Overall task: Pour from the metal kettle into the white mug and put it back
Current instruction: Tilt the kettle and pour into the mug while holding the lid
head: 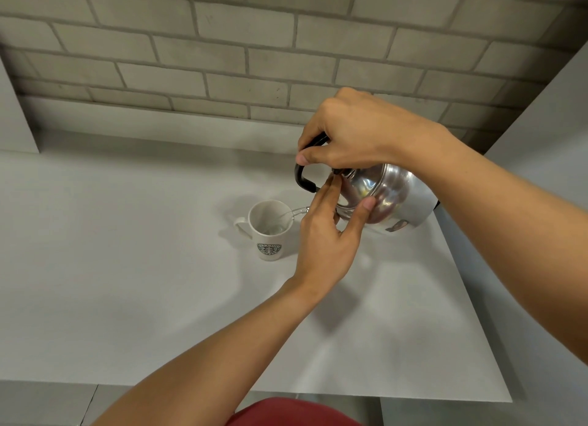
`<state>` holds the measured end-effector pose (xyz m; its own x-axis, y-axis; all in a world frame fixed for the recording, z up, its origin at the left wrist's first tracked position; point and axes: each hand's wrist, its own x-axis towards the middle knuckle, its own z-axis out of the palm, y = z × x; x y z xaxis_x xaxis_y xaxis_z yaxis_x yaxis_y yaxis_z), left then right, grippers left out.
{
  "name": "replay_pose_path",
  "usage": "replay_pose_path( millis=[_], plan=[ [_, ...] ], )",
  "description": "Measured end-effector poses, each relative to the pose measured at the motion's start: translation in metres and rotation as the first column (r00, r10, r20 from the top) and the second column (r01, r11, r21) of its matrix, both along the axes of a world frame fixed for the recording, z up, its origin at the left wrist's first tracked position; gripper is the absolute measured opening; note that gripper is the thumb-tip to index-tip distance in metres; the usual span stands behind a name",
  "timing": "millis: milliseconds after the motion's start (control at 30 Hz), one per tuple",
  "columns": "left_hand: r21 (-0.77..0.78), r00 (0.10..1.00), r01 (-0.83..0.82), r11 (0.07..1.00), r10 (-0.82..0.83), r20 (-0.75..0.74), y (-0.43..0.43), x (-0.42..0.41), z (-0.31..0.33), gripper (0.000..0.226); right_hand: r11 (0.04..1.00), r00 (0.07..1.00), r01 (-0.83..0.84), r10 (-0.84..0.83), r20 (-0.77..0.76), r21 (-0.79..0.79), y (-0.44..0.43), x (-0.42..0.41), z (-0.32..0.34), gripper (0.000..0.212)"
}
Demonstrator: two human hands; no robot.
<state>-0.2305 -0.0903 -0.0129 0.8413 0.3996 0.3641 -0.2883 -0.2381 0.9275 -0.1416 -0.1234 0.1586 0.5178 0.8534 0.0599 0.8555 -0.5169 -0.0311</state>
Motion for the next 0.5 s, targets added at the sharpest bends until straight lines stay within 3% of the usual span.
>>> replay_pose_path(
  millis=[500],
  plan=[
    [0.029, 1.000, -0.011, 1.000, 0.010, 0.002, 0.0036, -0.0024, 0.0007, 0.048, 1.000, 1.000, -0.007, 0.008, 0.012, -0.012, 0.0046, 0.0022, -0.0030, 0.023]
  ],
)
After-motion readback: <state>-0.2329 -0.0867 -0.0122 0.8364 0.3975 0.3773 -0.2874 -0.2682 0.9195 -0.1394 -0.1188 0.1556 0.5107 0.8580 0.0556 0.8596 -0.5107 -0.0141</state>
